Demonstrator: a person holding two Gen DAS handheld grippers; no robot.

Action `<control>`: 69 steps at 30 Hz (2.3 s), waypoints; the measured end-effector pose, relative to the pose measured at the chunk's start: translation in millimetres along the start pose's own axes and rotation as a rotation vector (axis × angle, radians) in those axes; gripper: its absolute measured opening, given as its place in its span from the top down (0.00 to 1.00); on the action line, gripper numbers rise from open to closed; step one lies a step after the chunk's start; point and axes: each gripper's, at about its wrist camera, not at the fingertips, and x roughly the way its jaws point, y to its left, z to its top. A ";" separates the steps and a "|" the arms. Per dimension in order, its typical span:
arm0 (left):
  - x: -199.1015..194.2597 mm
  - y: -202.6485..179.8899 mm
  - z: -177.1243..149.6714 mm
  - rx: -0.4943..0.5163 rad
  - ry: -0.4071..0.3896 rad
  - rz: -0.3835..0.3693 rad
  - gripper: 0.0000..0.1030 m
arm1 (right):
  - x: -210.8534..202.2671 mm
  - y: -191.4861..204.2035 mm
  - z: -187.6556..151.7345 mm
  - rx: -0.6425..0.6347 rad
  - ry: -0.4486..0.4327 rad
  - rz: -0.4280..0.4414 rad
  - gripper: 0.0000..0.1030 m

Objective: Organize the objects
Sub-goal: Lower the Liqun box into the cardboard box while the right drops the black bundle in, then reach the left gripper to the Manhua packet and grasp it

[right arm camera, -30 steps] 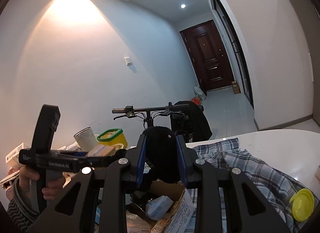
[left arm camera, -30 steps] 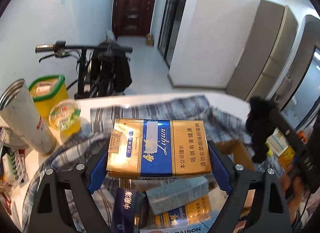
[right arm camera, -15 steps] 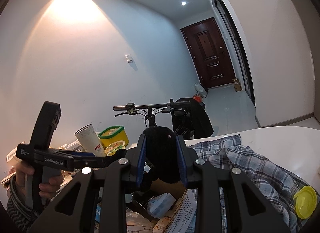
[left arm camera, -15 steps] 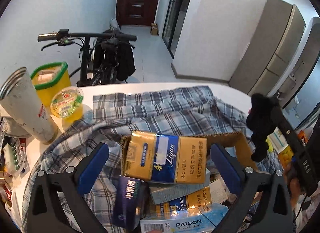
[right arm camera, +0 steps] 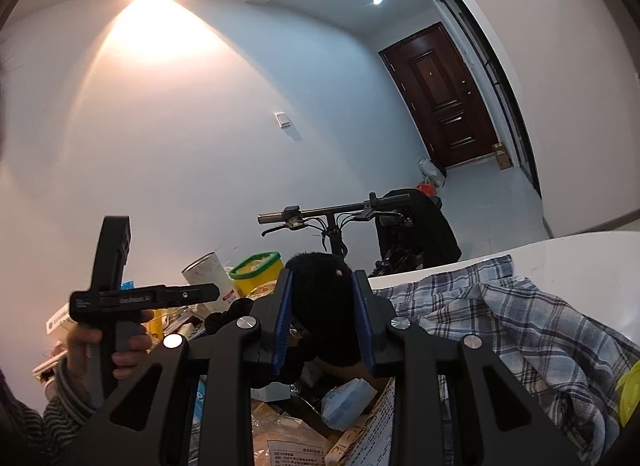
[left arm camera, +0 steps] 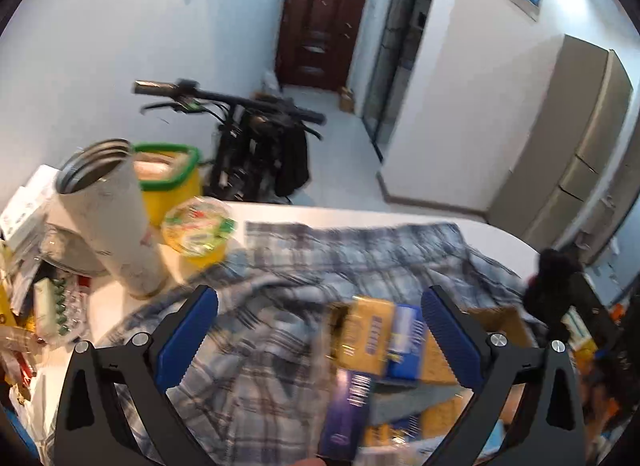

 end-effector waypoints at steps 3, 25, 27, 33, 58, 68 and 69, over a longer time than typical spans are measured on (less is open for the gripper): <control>3.7 10.4 -0.7 -0.057 -0.034 -0.031 0.00 | -1.4 -2.0 -0.1 0.010 -0.011 0.015 0.73; -99.0 5.3 17.6 -0.150 -0.170 -0.166 0.00 | 10.3 31.0 -1.1 -0.193 0.161 -0.052 0.73; -102.0 5.9 17.6 -0.142 -0.165 -0.132 0.00 | 16.2 33.3 -5.7 -0.221 0.196 -0.068 0.73; -90.6 2.6 18.0 -0.131 -0.110 -0.143 0.00 | 23.6 32.6 -11.4 -0.209 0.233 -0.067 0.70; -126.4 -53.2 4.9 0.050 -0.159 -0.158 0.00 | -19.2 21.5 13.7 -0.093 -0.055 -0.220 0.00; -132.2 -93.9 -28.5 0.162 -0.116 -0.194 0.00 | -28.2 23.4 16.9 -0.111 -0.110 -0.254 0.00; -128.9 -94.1 -40.0 0.181 -0.092 -0.184 0.00 | -27.4 25.9 16.5 -0.126 -0.110 -0.262 0.00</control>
